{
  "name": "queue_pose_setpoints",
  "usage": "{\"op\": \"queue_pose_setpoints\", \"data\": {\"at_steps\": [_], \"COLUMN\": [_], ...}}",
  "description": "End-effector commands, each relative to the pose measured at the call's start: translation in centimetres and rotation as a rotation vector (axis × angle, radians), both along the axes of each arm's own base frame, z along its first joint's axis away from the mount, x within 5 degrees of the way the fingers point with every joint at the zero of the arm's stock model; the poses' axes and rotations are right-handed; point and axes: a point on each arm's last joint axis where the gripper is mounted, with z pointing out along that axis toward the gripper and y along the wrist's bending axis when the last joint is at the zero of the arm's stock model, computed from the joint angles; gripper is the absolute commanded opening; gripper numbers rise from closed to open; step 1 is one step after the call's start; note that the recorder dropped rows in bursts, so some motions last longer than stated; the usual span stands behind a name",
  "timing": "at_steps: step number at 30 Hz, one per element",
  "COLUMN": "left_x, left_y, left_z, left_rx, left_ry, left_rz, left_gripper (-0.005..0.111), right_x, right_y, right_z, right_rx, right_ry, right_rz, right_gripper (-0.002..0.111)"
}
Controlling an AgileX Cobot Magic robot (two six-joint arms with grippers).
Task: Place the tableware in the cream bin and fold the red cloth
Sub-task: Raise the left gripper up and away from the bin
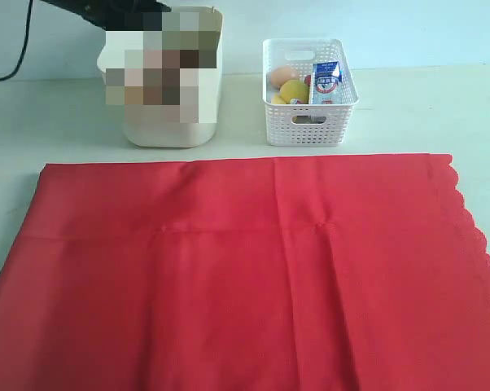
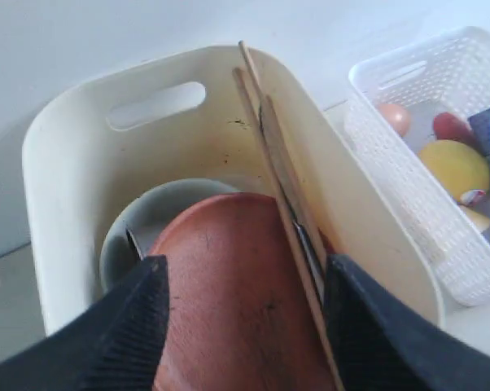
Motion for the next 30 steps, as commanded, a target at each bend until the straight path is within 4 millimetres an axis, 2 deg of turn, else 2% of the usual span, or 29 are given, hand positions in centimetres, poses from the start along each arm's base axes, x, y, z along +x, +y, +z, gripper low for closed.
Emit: {"op": "queue_pose_setpoints", "data": {"at_steps": [1,4,7,11,15,20,30], "left_x": [-2.7,-5.4,-7.0,-8.5,-9.2,-10.1,-11.9], "left_y": [0.5,1.3,2.3,2.8,2.9,3.2,3.9], "left_z": [3.9,5.3,6.1,6.8,7.1,6.4,3.2], "left_rx": [0.02,0.011,-0.004,-0.008,-0.009,-0.002,0.025], "left_ry": [0.058,0.235,0.364,0.462,0.469,0.492,0.563], "left_rz": [-0.071,-0.102,-0.093,-0.091,-0.09,-0.082,-0.054], "left_gripper": [0.055,0.055,0.055,0.055,0.055,0.055,0.055], "right_x": [0.1,0.1,0.1,0.1,-0.2,-0.5,1.2], "right_y": [0.0,0.0,0.0,0.0,0.0,0.0,0.0], "right_z": [0.1,0.1,-0.1,-0.1,0.3,1.0,-0.1], "right_rx": [-0.008,-0.008,-0.008,-0.008,-0.011,-0.022,-0.022], "right_ry": [-0.011,-0.009,0.005,0.011,0.047,0.081,0.216], "right_rz": [0.0,0.0,0.0,-0.001,0.0,0.004,0.009], "right_gripper": [0.0,0.0,0.0,0.0,0.0,0.0,0.0]}}
